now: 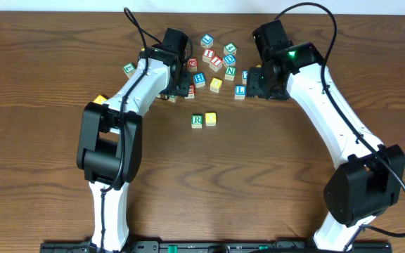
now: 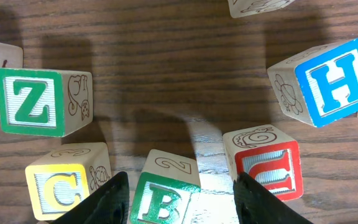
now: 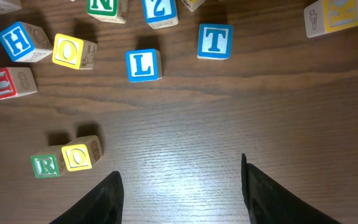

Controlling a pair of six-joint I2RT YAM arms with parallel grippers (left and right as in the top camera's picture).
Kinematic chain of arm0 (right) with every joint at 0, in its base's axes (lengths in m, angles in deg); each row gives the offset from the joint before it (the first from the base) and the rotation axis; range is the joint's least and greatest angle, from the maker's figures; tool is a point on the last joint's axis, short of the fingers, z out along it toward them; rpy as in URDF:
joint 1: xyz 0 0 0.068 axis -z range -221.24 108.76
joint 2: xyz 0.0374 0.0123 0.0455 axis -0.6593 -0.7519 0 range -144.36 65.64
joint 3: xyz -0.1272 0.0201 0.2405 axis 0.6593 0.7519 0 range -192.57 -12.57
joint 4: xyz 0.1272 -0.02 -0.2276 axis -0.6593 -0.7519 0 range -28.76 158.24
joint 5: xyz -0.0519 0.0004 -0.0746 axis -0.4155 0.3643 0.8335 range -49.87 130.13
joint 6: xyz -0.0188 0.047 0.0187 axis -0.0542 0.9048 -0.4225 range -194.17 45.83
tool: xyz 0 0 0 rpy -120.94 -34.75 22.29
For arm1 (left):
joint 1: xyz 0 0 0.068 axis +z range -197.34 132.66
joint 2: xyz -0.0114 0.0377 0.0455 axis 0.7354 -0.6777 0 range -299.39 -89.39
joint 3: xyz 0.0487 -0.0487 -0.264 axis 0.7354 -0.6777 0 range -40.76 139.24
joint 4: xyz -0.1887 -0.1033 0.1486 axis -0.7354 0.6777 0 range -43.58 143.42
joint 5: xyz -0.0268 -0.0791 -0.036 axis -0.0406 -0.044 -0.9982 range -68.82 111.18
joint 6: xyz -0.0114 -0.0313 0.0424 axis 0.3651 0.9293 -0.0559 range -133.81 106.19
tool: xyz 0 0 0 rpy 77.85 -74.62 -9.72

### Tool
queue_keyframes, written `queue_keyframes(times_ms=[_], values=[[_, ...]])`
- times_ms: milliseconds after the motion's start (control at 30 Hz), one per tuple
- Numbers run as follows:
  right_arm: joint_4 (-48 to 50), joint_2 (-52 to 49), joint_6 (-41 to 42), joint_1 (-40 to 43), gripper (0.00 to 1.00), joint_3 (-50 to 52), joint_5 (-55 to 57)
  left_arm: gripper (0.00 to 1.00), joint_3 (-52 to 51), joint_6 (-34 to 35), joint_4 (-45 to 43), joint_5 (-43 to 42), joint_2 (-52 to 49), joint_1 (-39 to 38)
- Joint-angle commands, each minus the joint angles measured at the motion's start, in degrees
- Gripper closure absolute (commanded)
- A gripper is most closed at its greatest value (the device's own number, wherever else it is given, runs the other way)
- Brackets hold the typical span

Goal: Spell out ROBOT
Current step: 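Lower the left gripper onto the green B block and grasp it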

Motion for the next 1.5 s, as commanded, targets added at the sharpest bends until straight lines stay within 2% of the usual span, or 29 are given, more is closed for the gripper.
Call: queue_keyframes(times_ms=[0,167,967,1033,1100,1267,1467], values=[[0.0,0.3,-0.5,0.3,0.44,-0.3,1.1,0.46,0.6,-0.5,0.4,0.8,-2.4,0.2],[-0.3,0.3,-0.5,0.3,0.43,-0.3,1.8,0.46,0.7,-0.6,-0.2,3.6,-2.1,0.2],[-0.5,0.3,-0.5,0.3,0.42,-0.3,3.0,0.46,-1.4,-0.8,-1.1,3.5,-0.5,0.2],[-0.5,0.3,-0.5,0.3,0.42,-0.3,3.0,0.47,-1.4,-0.8,-1.1,3.5,-0.6,0.2],[-0.5,0.3,-0.5,0.3,0.42,-0.3,3.0,0.53,-1.5,-0.8,-1.1,3.5,-0.6,0.2],[-0.7,0.3,-0.5,0.3,0.42,-0.3,3.0,0.54,-1.6,-0.7,-0.7,3.2,-1.2,0.2],[-0.7,0.3,-0.5,0.3,0.42,-0.3,3.0,0.61,-2.3,-0.7,-0.7,2.9,-1.2,0.2]])
